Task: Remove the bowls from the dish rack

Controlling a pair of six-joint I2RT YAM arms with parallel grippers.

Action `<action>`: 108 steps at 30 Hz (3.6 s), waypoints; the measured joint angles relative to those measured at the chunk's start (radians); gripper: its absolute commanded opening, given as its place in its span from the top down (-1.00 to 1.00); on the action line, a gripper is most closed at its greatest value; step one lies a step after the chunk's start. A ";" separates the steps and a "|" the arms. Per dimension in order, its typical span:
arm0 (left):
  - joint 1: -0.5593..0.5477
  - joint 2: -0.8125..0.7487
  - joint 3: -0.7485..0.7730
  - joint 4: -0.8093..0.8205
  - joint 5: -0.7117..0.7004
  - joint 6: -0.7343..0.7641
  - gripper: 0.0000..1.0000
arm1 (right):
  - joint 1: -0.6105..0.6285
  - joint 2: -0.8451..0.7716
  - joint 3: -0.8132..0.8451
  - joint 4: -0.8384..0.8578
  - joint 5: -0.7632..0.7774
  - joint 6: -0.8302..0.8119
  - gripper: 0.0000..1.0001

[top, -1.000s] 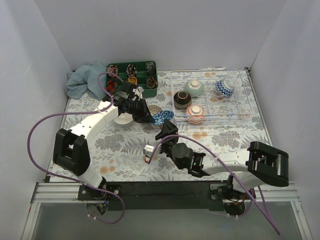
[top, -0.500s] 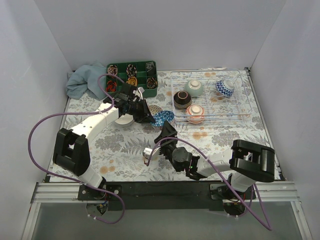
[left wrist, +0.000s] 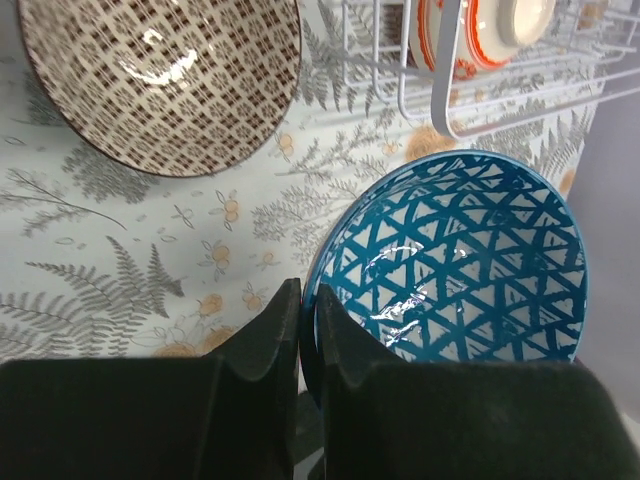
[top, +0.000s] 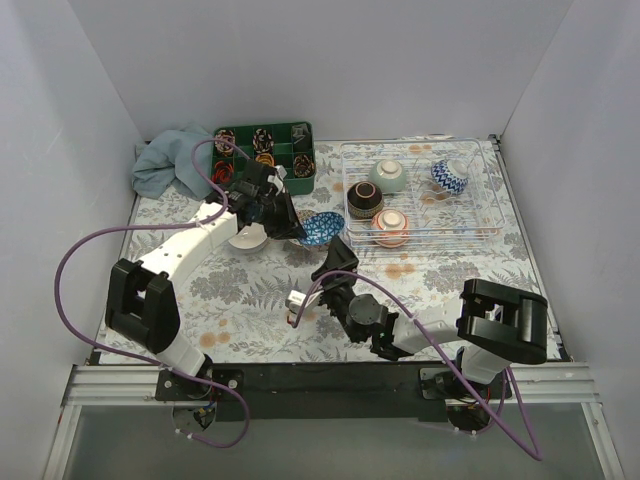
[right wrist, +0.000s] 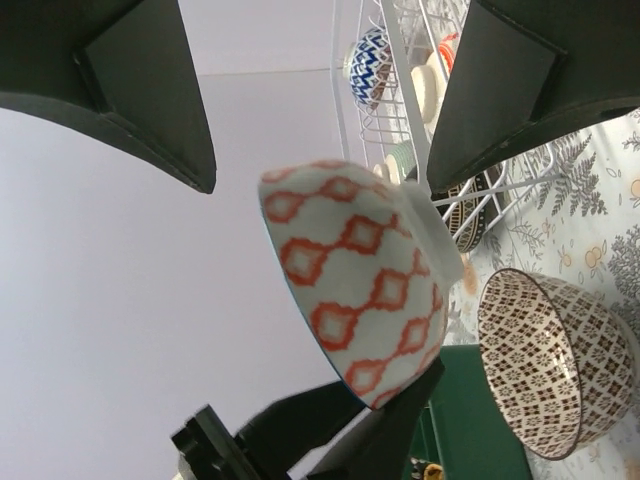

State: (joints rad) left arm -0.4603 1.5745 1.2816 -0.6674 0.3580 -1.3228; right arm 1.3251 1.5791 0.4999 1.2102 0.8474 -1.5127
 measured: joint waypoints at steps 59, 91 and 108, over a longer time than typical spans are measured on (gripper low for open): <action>0.006 0.145 -0.099 0.370 -0.445 0.211 -0.07 | -0.690 -0.613 0.182 -1.297 -0.414 1.637 -0.93; 0.006 -0.450 -0.425 0.468 -0.674 0.318 -0.96 | -1.136 -0.006 0.762 -1.411 -0.406 1.415 -0.93; 0.006 -0.496 -0.438 0.496 -0.714 0.339 -0.97 | -1.233 0.420 1.138 -1.396 -0.618 1.212 -0.93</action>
State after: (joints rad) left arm -0.4538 1.0782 0.8440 -0.1711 -0.3561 -0.9836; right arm 0.0925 1.9991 1.6379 -0.1860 0.2298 -0.3004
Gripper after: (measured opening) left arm 0.982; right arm 0.964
